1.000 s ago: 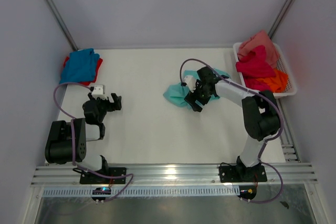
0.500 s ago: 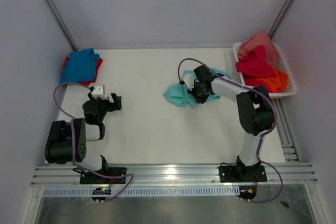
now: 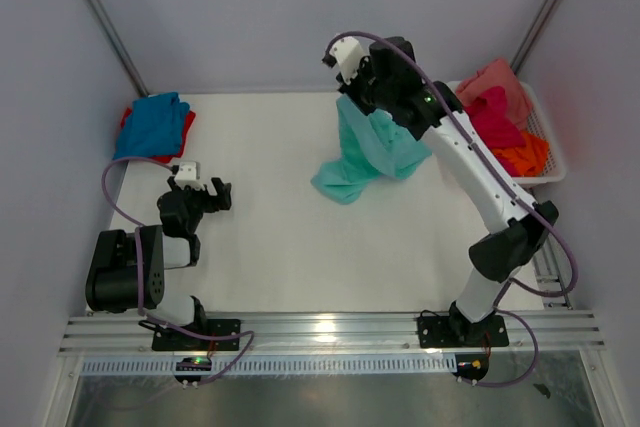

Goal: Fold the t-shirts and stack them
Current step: Flatten the tshirt out

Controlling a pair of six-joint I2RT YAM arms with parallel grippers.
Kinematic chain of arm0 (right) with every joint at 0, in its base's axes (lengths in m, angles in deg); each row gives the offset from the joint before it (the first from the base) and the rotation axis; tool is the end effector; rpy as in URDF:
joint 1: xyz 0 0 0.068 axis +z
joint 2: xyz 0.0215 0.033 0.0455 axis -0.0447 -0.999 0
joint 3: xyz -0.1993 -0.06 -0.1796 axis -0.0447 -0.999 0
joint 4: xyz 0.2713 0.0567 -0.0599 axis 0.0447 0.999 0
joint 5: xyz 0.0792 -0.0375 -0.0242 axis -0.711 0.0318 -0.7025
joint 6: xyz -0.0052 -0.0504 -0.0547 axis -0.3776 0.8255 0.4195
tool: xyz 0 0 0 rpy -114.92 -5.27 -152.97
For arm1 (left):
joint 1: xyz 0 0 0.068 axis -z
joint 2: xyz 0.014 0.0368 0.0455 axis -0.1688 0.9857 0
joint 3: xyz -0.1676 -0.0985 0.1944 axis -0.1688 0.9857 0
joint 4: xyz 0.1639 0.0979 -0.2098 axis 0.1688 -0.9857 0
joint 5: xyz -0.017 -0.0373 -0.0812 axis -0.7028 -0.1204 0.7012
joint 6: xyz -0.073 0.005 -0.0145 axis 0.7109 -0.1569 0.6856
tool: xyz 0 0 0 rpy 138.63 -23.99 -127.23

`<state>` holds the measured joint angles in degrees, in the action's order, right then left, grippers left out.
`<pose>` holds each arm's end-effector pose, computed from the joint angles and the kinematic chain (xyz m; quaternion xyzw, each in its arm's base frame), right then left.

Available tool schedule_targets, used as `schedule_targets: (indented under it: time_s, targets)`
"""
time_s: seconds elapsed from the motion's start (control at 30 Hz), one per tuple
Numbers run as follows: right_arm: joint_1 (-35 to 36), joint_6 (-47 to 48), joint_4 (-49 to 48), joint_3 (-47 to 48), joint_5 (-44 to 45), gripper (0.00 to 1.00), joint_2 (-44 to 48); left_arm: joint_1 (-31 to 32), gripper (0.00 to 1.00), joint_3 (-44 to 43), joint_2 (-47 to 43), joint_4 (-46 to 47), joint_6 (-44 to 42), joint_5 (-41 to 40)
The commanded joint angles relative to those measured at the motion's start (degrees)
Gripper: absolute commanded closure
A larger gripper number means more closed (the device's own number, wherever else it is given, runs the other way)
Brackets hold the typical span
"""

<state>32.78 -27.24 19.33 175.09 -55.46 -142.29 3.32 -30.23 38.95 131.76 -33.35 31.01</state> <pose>0.3790 0.2226 0.3986 -0.4395 0.7556 0.0161 0.4854 0.2769 0.0148 0.1178 -0.0077 0.7720 -0.1053 0.6268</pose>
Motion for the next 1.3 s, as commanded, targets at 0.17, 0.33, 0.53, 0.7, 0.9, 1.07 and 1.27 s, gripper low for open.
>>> schedule_targets:
  time_s: [0.17,0.33,0.53,0.7,0.9,1.07,1.27]
  targets:
    - [13.1,0.1,6.4,20.0,11.8,0.97,6.8,0.2,0.11,-1.3,0.1,2.5,-0.9,0.4]
    - [20.5,-1.1,8.1,21.8,7.4,0.97,9.7,0.1,0.10,-1.3,0.1,2.5,-0.9,0.4]
    - [20.9,-1.8,8.0,17.2,3.3,0.97,11.8,0.1,0.07,-1.3,0.1,2.5,-0.9,0.4]
    - [20.8,0.1,2.6,5.9,10.2,0.97,13.2,0.1,0.01,-1.3,0.1,2.5,-1.4,2.5]
    - [20.8,-0.7,-1.0,-1.6,13.9,0.97,13.7,0.1,0.08,-1.3,0.0,2.4,-2.3,3.9]
    - [20.8,-0.9,-2.6,-2.6,15.6,0.97,12.8,0.1,0.08,-1.3,-0.2,2.4,-2.3,3.9]
    - [20.8,-2.1,-14.4,-6.2,32.9,0.97,13.4,0.2,0.07,-1.4,-0.4,1.8,-2.8,5.0]
